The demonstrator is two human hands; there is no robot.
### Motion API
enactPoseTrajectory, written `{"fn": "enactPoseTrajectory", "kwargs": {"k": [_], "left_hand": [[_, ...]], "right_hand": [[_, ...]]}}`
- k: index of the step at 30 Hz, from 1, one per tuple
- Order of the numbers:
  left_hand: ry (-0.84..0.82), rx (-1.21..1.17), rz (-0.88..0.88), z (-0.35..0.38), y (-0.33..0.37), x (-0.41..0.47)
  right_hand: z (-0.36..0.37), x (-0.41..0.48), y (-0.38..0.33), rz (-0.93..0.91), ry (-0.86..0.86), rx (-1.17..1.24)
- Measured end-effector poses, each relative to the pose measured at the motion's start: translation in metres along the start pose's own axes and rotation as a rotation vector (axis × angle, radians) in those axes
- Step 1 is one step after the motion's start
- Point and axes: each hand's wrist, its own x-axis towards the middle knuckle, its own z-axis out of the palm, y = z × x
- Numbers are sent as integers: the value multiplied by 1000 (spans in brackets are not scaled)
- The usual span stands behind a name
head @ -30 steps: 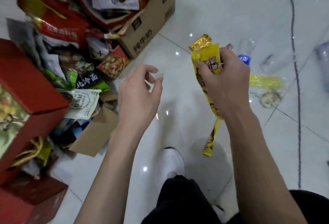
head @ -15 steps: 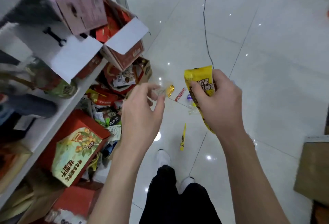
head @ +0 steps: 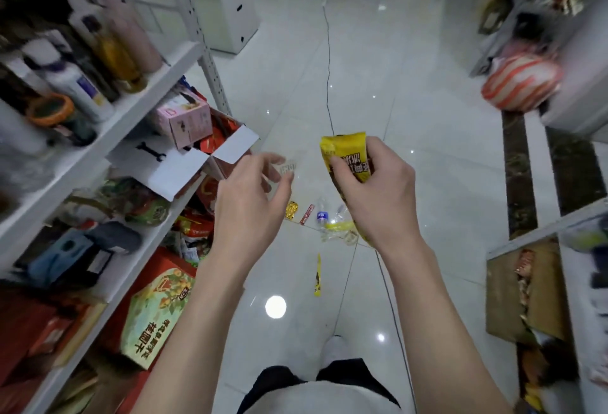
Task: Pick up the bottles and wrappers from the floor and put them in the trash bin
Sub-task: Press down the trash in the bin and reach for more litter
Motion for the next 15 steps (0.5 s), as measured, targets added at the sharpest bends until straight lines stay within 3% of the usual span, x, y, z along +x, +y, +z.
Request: {"fn": "enactPoseTrajectory", "kwargs": {"k": [6,15], "left_hand": [[-81,-95,85,-38,-4,-41],[-328,-223,192,-76,-42,-125]], "right_hand": [[-14,-75,-17,64,135,-59],[0,-231,-44,235,323,-295]]}}
